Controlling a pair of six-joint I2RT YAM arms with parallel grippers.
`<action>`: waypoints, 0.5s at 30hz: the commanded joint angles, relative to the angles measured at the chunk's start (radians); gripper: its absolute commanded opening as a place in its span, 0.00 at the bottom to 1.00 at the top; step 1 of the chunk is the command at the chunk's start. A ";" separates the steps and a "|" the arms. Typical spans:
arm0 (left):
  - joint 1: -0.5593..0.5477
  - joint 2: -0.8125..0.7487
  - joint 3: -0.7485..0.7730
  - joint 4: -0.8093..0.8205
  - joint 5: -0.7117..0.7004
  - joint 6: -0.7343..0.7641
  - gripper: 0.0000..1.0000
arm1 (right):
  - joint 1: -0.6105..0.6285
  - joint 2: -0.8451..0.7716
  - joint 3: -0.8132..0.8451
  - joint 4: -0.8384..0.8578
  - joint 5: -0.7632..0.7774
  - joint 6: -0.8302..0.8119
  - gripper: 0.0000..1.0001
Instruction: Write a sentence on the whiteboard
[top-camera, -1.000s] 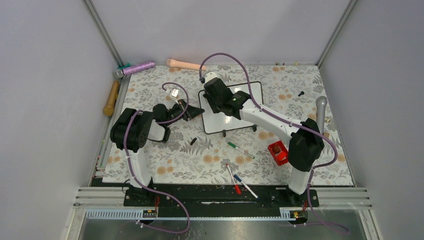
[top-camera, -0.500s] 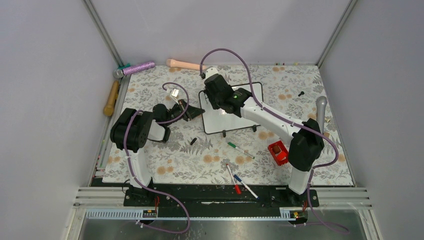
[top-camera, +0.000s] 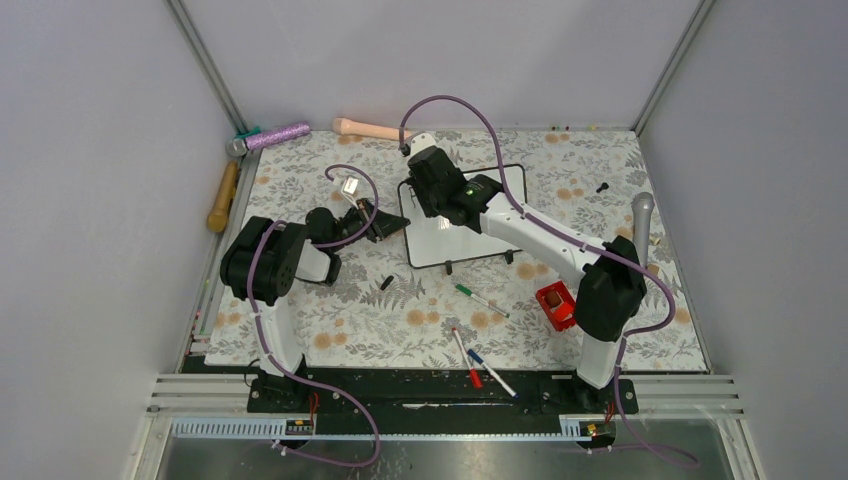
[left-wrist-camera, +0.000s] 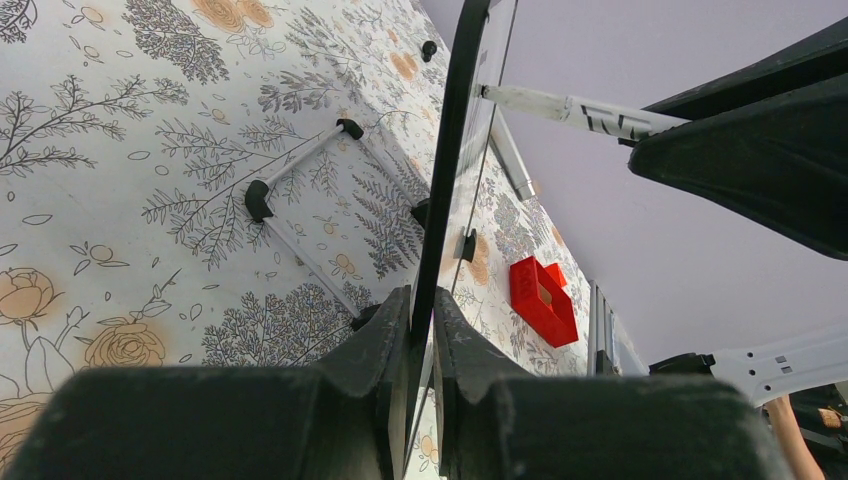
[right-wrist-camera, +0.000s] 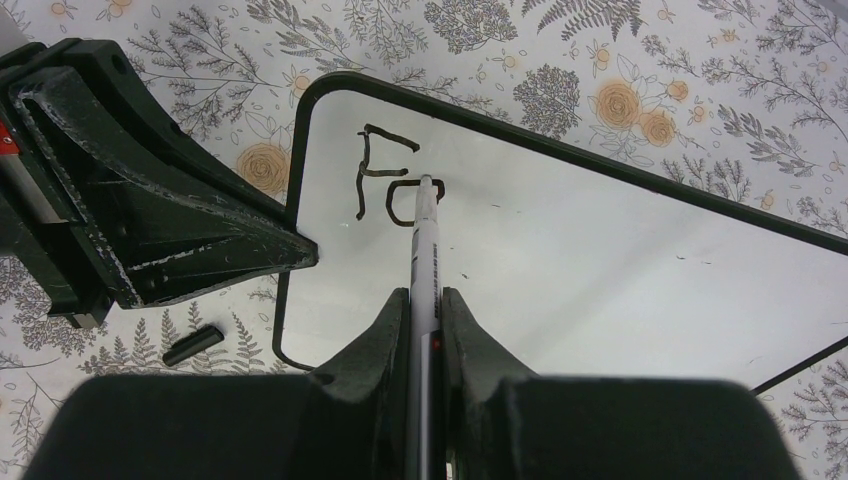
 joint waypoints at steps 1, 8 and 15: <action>-0.003 -0.044 -0.003 0.065 0.010 0.008 0.03 | -0.007 -0.005 0.006 -0.012 0.033 -0.003 0.00; -0.003 -0.046 -0.004 0.064 0.010 0.008 0.03 | -0.007 -0.024 -0.041 -0.016 0.034 0.004 0.00; -0.003 -0.048 -0.004 0.065 0.011 0.008 0.03 | -0.007 -0.051 -0.088 -0.016 0.035 0.008 0.00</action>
